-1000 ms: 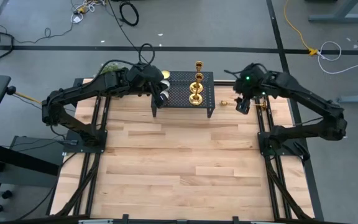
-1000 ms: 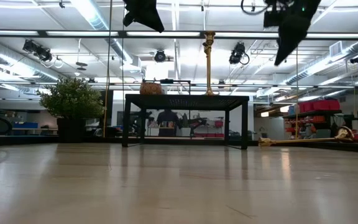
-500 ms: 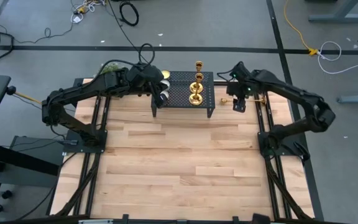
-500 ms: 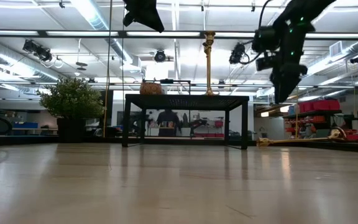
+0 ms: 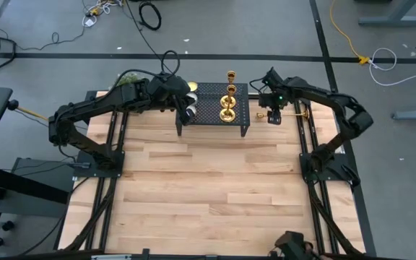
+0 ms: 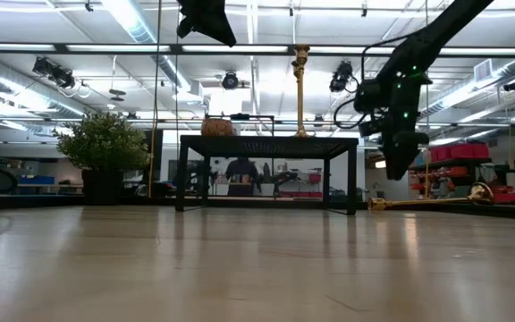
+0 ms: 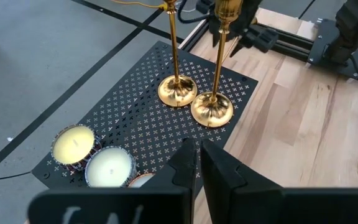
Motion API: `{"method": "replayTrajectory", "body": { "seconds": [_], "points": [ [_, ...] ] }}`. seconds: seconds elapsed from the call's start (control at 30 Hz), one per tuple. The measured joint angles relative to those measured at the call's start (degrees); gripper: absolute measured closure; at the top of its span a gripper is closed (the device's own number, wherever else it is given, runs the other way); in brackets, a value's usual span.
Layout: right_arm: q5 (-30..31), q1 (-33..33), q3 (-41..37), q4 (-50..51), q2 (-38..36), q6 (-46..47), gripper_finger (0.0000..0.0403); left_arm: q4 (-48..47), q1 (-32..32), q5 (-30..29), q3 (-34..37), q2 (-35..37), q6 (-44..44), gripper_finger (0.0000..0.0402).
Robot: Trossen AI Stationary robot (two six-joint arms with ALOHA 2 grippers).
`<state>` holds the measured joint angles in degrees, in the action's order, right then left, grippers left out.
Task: Pick & Place candle stick holders
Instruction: Put the gold candle holder on the shelf aligned with the other gold candle holders
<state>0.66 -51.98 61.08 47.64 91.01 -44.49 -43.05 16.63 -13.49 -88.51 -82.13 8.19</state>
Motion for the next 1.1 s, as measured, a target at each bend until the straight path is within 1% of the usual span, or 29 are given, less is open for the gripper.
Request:
{"method": "replayTrajectory", "body": {
  "seconds": [0.07, 0.3, 0.5, 0.63, 0.93, 1.1],
  "points": [
    [0.34, -0.09, 0.02, -1.53, 1.5, -0.29, 0.0169, -0.02, -0.01, 0.01, 0.0, 0.0, 0.01, 0.0374],
    [0.27, -1.21, 0.02, -1.03, 7.02, -1.21, 0.0169, -0.04, -0.01, 0.01, 0.0, 0.0, 0.0, 0.0374],
    [-0.59, -2.72, 0.02, -0.62, 9.52, -0.73, 0.0175, -0.04, 0.0, 0.01, 0.0, 0.02, 0.02, 0.0374],
    [-0.71, -3.07, 0.02, -0.68, 10.46, -0.48, 0.0193, -0.04, 0.0, 0.01, 0.0, 0.02, 0.02, 0.0374],
    [-0.73, -3.03, 0.02, -0.7, 10.46, -0.41, 0.0253, -0.04, -0.01, 0.01, 0.0, 0.02, 0.02, 0.0374],
    [-0.73, -3.03, 0.02, -0.58, 10.46, -0.41, 0.0274, -0.04, -0.01, 0.01, 0.0, 0.02, 0.04, 0.0374]
  ]
}}
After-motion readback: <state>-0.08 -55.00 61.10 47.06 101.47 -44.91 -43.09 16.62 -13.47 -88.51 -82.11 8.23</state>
